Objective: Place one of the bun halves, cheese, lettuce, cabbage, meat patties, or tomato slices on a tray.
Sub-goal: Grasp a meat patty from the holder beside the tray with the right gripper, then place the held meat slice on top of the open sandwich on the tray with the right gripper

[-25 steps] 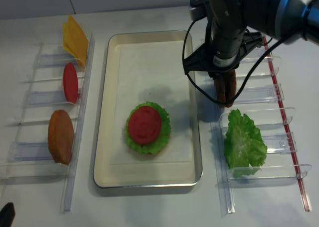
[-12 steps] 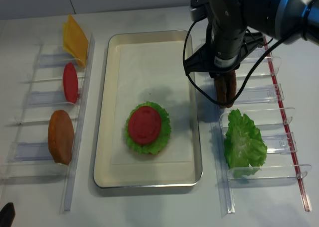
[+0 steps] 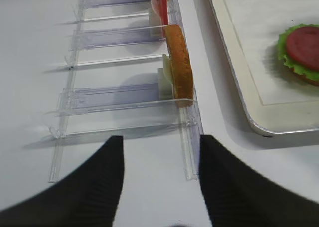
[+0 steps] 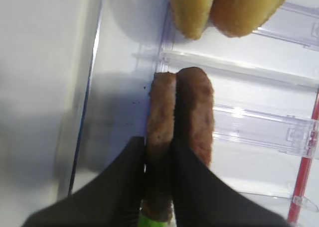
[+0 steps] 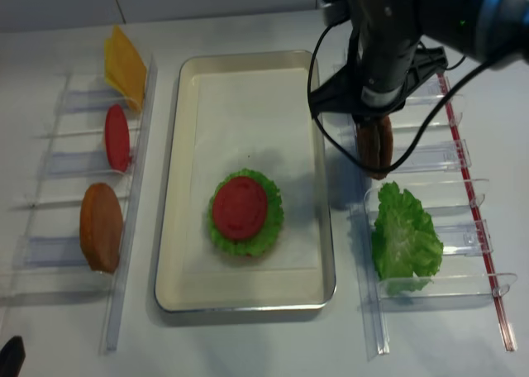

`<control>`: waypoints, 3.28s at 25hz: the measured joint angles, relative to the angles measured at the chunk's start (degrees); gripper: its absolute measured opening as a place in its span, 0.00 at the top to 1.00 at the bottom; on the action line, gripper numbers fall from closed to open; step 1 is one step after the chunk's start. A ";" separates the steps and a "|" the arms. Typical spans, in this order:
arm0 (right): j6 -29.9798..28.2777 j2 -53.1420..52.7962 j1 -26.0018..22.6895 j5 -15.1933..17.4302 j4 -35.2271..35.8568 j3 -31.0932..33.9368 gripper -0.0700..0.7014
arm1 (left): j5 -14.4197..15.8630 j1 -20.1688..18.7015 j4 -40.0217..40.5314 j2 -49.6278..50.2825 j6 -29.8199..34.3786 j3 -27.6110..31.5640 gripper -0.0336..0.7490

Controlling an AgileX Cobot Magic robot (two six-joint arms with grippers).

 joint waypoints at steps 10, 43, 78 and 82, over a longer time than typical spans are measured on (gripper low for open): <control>-2.54 -6.44 0.00 0.00 4.11 0.00 0.70 | 0.00 0.00 0.00 0.00 0.00 0.00 0.52; -56.46 -14.63 -13.06 -4.61 67.21 16.31 0.70 | 0.00 0.00 0.00 0.00 -0.48 0.00 0.52; -78.98 14.29 -12.06 4.39 98.70 16.33 0.70 | 0.00 0.00 -0.10 0.00 -0.48 0.00 0.52; -78.98 14.52 -12.16 4.39 97.70 16.33 0.70 | 0.00 0.00 -0.10 0.00 -0.57 0.00 0.52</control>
